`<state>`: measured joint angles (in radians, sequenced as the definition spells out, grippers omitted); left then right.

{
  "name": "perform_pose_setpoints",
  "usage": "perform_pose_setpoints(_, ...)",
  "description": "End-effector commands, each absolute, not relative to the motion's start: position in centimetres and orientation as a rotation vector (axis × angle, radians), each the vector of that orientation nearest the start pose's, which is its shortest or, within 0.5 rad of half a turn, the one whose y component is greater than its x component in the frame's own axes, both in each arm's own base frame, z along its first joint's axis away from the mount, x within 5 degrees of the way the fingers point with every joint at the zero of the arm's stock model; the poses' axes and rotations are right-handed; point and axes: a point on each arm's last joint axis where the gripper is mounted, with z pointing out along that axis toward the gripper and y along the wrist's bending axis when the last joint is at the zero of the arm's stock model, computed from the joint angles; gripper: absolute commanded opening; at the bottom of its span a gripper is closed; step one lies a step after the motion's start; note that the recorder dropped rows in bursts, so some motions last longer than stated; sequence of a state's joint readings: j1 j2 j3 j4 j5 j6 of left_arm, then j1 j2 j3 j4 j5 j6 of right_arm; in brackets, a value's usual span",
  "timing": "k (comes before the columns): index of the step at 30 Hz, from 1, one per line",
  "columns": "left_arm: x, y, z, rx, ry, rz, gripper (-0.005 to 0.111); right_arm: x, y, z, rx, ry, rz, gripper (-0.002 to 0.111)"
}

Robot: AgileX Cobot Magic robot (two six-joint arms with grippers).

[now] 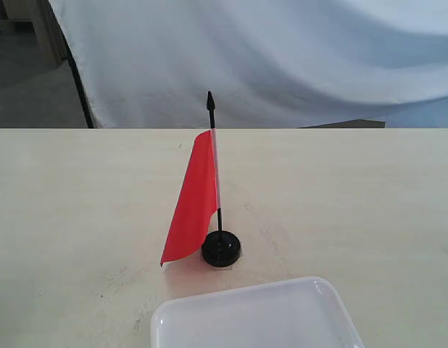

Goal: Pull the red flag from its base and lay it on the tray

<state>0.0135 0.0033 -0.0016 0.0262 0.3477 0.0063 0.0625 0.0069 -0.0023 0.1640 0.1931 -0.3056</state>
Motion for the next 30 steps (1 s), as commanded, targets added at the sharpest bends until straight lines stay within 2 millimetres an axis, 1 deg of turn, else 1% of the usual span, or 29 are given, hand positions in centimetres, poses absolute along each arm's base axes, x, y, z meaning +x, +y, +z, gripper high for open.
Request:
perform_pose_setpoints(1, 5.3, 0.2, 18.2, 0.007, 1.827, 0.036, 0.0, 5.6, 0.6, 19.6, -0.196, 1.656, -0.041, -0.001)
perform_pose_setpoints(19, 5.3, 0.2, 18.2, 0.007, 1.827, 0.036, 0.0, 5.6, 0.6, 19.7, -0.194, 1.647, -0.042, -0.001)
perform_pose_setpoints(21, 5.3, 0.2, 18.2, 0.007, 1.827, 0.036, 0.0, 5.6, 0.6, 20.0, -0.186, 1.614, -0.047, -0.001)
perform_pose_setpoints(24, 5.3, 0.2, 18.2, 0.007, 1.827, 0.036, 0.0, 5.6, 0.4, 20.9, -0.162, 1.52, -0.059, -0.001)
perform_pose_setpoints(30, 5.3, 0.2, 18.2, 0.007, 1.827, 0.036, 0.0, 5.2, 0.0, 23.3, -0.103, 1.261, -0.095, -0.001)
